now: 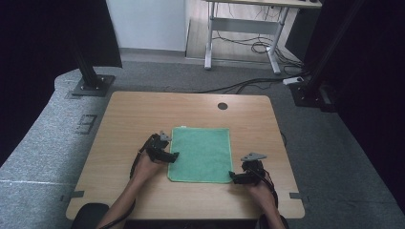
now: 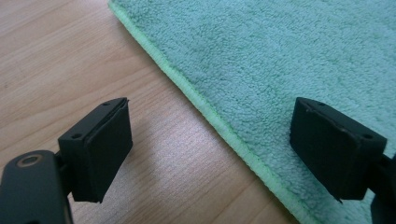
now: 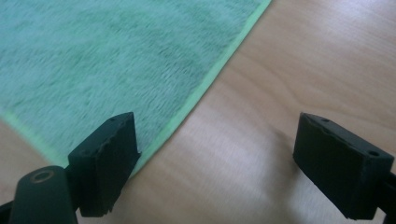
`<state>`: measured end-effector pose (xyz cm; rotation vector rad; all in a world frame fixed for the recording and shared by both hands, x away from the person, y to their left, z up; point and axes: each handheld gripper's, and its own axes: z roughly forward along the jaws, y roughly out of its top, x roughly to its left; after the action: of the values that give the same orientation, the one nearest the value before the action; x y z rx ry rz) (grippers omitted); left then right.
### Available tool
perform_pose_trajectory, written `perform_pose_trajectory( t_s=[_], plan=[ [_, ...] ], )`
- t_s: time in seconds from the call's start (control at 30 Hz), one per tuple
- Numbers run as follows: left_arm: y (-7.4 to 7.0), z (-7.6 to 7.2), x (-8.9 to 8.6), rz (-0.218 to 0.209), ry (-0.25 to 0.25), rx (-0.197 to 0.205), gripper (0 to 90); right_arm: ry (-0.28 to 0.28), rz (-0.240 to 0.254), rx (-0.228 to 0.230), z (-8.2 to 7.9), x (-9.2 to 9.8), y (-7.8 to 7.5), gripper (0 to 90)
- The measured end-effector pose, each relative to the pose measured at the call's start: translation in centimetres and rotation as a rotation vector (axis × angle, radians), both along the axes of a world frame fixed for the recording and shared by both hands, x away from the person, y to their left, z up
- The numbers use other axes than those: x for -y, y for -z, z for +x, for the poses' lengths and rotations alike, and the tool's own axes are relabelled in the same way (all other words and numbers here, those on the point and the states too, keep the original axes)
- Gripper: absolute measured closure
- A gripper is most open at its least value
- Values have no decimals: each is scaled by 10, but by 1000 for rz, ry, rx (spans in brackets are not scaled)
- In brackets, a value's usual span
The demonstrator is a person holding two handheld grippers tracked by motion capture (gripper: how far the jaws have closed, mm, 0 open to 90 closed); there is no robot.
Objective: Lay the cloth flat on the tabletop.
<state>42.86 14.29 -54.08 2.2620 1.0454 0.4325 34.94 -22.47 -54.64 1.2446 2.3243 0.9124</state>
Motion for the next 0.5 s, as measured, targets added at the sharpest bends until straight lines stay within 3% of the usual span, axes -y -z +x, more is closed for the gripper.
perform_pose_trajectory(
  t_s=[0.1,0.2,0.23,0.33,0.5],
  plan=[
    [0,0,-1,-7,-3,-2,135,-9,-1,-1,-8,1,0,137],
    [-1,-4,2,15,-13,19,143,-8,-1,3,-12,2,1,138],
    [-3,-7,4,21,-8,32,143,-8,1,5,-13,2,1,138],
    [-8,-18,6,-4,22,23,140,-3,6,5,-14,2,2,136],
    [-10,-41,-1,-9,43,12,139,2,23,1,-13,4,3,133]
  ],
)
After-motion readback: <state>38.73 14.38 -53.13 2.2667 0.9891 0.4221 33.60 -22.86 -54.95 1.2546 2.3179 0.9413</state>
